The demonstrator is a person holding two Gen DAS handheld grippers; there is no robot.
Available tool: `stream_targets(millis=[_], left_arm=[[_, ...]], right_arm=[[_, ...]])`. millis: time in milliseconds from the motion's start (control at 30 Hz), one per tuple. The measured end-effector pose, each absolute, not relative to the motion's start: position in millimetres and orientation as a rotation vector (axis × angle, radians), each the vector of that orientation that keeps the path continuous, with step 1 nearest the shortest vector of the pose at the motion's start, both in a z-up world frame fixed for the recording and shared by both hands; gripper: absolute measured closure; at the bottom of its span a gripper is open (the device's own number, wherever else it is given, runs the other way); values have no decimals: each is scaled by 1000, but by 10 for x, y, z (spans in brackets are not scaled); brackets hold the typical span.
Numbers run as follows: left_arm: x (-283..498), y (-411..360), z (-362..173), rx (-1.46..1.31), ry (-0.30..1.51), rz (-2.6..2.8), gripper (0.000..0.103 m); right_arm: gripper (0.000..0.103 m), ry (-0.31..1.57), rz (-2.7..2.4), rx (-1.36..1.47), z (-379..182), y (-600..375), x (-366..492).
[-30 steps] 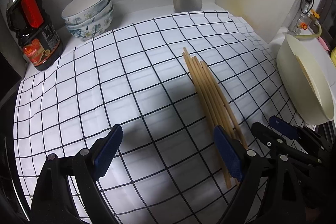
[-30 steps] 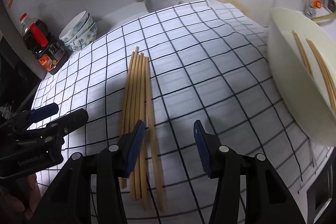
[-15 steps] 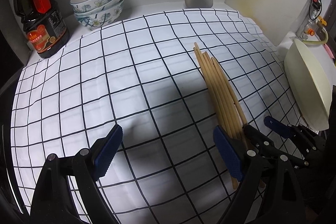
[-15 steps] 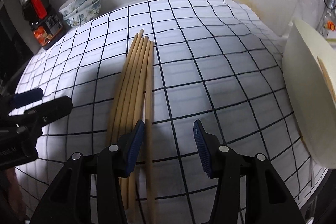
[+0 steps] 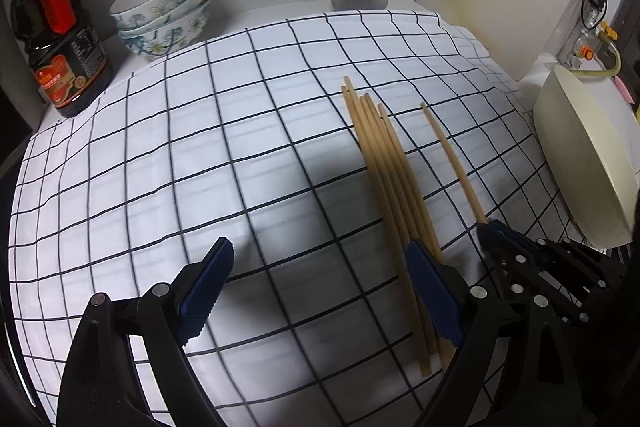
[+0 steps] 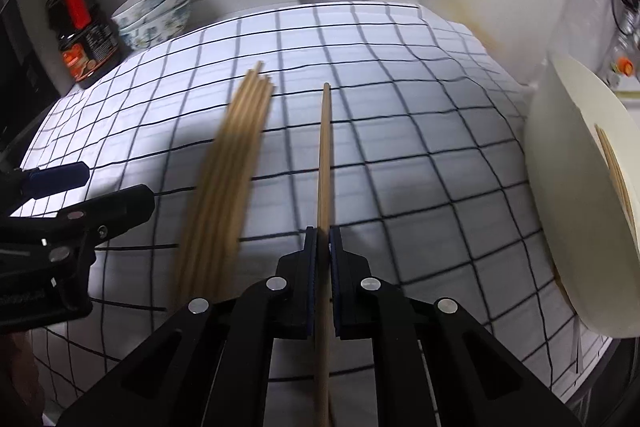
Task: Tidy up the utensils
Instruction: 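Grasp a chopstick from the bundle with the right tool while the left tool grasps another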
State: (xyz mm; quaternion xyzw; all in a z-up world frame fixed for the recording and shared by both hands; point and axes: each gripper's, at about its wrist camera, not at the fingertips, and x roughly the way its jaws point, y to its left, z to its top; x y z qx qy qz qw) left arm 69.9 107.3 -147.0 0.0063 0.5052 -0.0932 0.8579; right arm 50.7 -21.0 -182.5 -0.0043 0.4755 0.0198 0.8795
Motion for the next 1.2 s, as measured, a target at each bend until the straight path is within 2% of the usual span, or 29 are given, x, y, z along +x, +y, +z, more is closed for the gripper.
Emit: stream_targets(millis=[400, 833, 933, 1000, 1200], left_arm=[[748, 950, -1672, 42, 1097, -163, 16], [880, 940, -1747, 70, 1092, -122, 10], [950, 933, -1750, 68, 1088, -117, 10], [1001, 925, -1749, 64, 1085, -112, 11], [1089, 879, -1721, 60, 1053, -109, 27]], right_arm=[[97, 993, 15, 32, -1822, -382, 431], [96, 998, 18, 11, -1826, -347, 501], [84, 1002, 9, -5, -1823, -345, 527], [68, 1003, 5, -7, -1823, -350, 539], [68, 994, 0, -34, -1839, -321, 607]])
